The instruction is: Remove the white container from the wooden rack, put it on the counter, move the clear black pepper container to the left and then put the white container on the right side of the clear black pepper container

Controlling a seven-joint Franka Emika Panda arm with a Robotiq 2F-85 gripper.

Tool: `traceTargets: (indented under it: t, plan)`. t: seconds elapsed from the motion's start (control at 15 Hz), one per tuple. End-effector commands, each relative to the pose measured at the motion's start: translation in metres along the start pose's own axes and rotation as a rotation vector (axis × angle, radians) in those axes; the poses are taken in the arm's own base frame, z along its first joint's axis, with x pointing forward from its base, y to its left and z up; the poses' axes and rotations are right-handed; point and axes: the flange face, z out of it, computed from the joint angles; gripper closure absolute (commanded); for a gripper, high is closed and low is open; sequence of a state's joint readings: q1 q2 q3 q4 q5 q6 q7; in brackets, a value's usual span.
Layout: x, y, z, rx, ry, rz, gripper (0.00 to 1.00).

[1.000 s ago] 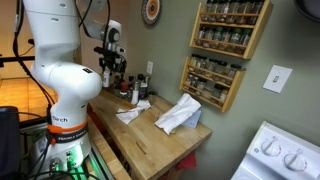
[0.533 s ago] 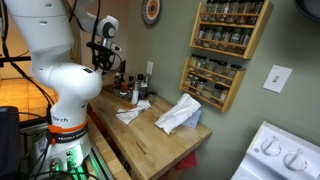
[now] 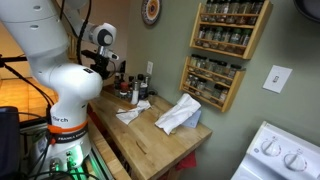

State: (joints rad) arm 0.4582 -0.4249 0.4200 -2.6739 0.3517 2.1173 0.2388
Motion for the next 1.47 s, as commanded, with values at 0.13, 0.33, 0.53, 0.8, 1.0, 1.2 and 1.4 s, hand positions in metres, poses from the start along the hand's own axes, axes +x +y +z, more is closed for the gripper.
traceTargets:
  t: [0.13,0.33,0.53,0.8,1.0,1.2,1.4]
  plan:
    - [-0.013,0.024,0.023,-0.015,0.108,0.146,0.68]
    - [0.009,0.021,0.017,-0.020,0.160,0.184,0.68]
    - [0.018,0.026,0.019,-0.012,0.180,0.213,0.68]
    - [0.025,0.030,0.029,0.010,0.170,0.222,0.68]
    - [0.032,0.034,0.039,0.024,0.167,0.227,0.68]
    - [0.038,0.037,0.049,0.036,0.163,0.232,0.68]
    - [0.040,0.038,0.058,0.050,0.141,0.223,0.59]
